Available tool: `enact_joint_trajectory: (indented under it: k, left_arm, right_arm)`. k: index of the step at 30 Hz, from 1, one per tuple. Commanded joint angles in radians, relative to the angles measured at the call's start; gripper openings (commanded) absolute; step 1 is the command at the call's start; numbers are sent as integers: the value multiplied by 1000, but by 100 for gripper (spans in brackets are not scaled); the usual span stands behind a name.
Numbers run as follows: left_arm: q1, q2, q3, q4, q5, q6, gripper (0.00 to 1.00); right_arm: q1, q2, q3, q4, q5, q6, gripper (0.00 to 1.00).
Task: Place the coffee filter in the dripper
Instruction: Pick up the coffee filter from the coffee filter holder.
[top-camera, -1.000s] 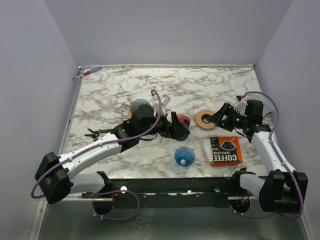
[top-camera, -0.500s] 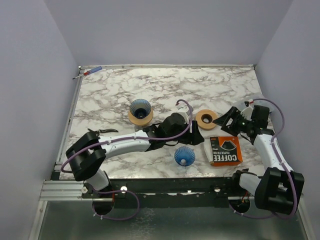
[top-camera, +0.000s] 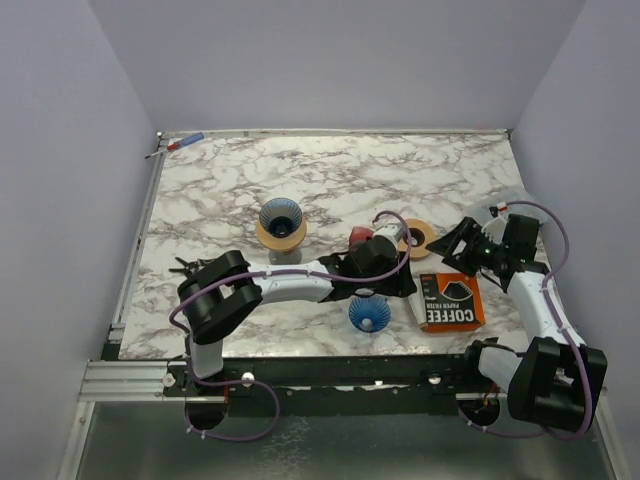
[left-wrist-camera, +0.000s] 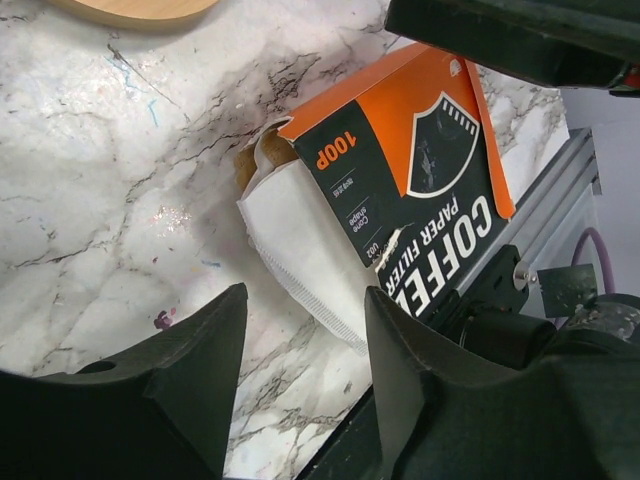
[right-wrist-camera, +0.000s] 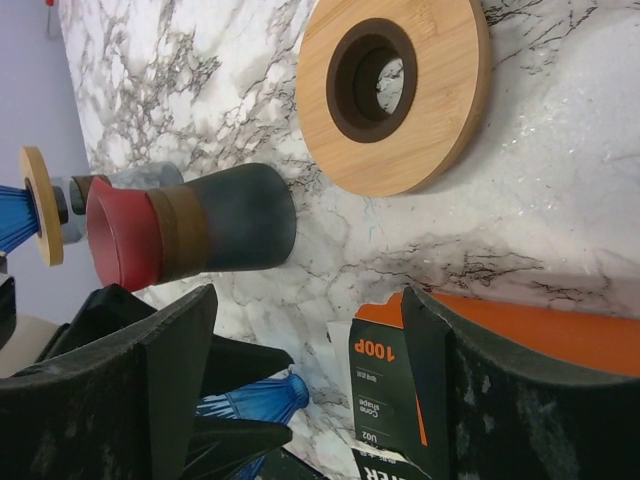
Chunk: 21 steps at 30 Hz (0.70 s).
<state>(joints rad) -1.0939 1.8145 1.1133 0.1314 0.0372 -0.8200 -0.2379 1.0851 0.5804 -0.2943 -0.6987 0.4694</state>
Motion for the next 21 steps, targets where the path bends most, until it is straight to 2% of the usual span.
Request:
enact_joint_trajectory:
  k: [1, 4, 9, 21]
  left_arm:
    - [-6, 56, 48, -7, -30, -12, 49]
    - [-9, 80, 64, -8, -27, -8, 45]
    - [-18, 106, 72, -9, -52, -8, 50]
    - [-23, 104, 82, -22, -94, 26, 53]
  right_arm:
    - [-8, 3, -5, -22, -39, -18, 79]
    - [-9, 1, -2, -26, -30, -21, 79]
    - [-8, -11, 2, -31, -20, -21, 79]
    - [-9, -8, 4, -34, -13, -26, 79]
